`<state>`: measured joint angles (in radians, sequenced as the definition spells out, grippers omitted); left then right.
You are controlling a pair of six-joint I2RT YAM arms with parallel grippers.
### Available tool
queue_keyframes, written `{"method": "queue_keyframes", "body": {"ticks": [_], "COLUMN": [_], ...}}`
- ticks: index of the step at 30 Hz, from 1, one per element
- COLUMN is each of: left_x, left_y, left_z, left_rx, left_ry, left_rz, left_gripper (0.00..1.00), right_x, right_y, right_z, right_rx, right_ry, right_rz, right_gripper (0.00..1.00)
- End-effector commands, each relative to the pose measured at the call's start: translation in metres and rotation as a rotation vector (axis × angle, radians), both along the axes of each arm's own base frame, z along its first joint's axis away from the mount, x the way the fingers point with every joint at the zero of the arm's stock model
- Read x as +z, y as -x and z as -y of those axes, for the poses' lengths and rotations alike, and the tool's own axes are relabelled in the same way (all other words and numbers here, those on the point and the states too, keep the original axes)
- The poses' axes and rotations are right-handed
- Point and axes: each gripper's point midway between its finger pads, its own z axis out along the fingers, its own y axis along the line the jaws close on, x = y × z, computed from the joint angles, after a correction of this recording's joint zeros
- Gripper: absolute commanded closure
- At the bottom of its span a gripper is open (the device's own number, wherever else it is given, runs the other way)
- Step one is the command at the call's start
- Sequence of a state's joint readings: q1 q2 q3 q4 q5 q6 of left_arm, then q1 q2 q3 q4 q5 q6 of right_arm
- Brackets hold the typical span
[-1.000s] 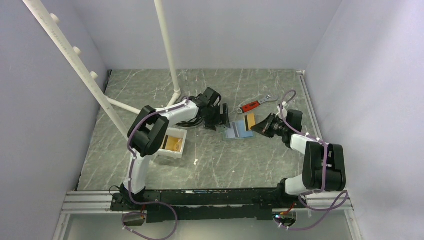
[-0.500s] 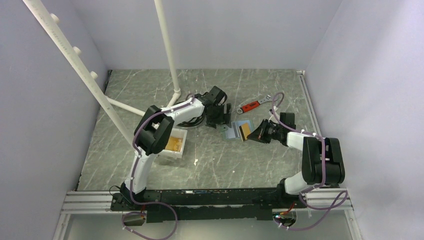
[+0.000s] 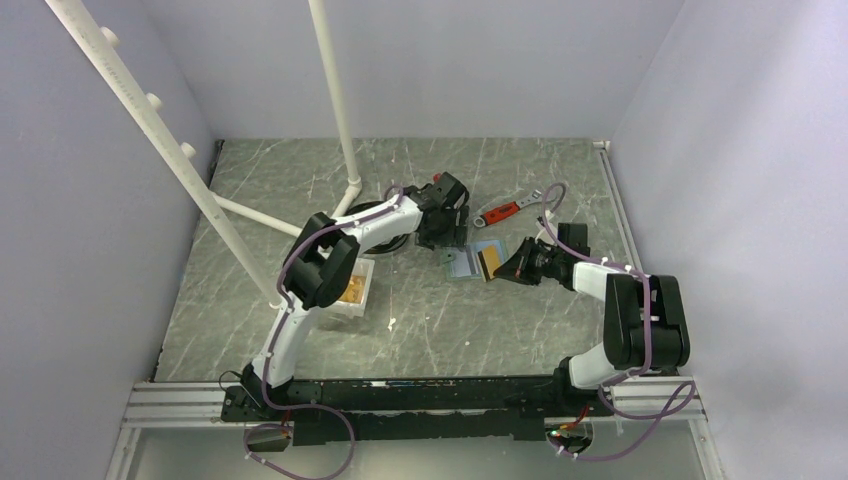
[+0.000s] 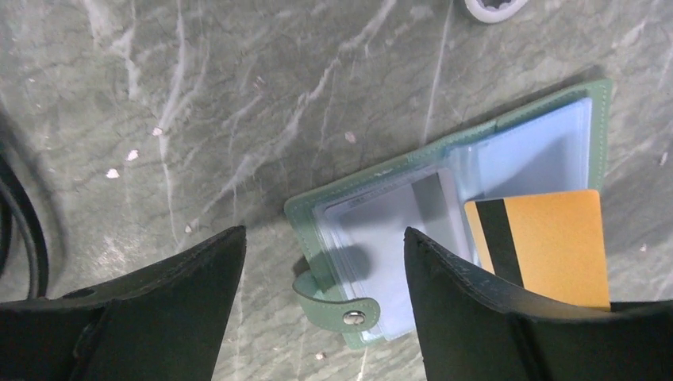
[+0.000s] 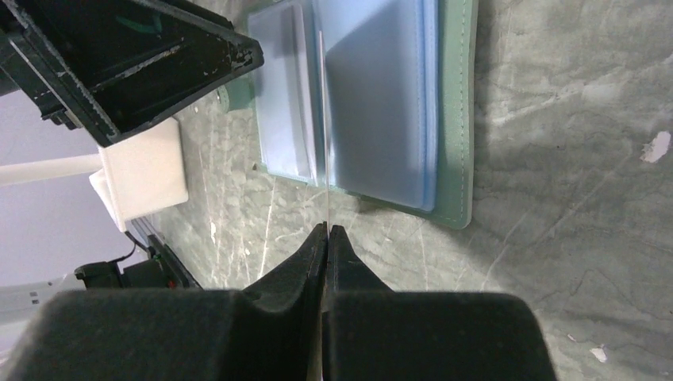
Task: Put the credit cards into the card holder
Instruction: Insert the credit card into the card holder.
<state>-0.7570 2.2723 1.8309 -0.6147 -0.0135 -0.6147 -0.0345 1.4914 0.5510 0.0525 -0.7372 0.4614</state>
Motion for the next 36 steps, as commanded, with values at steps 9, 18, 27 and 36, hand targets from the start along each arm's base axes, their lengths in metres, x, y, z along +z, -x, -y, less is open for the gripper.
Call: {"method": "queue_keyframes", "body": {"ticks": [9,18,27,36], "left_x": [-0.086,-0.088,-0.082,-0.078], "left_y": [0.030,0.029,0.027,0.027], "left_z": [-0.066,-0.070,-0.070,-0.067], "left_rx": [-0.029,-0.040,-0.042,-0.054], "left_ry": [-0.339,-0.355,-0.350,-0.336], "left_rz": [-0.137,-0.129,-0.110,-0.105], "left_gripper": [0.41,0.52,0.53,0.54], "right_x": [0.024,0.032,0.017,0.003], "right_y": [-0.012,-0.009,-0.014,-0.022], "right_z": [0.000,-0.017,-0.013,-0.011], "right_rx": [0.035,0.103,0.079,0.069], "right_ry": [0.019,-0.107,-0.077,-0.027], "right_rz": [0.076,0.078,0.024,-0.008], "right_gripper": [1.00,1.00,1.00,1.00]}}
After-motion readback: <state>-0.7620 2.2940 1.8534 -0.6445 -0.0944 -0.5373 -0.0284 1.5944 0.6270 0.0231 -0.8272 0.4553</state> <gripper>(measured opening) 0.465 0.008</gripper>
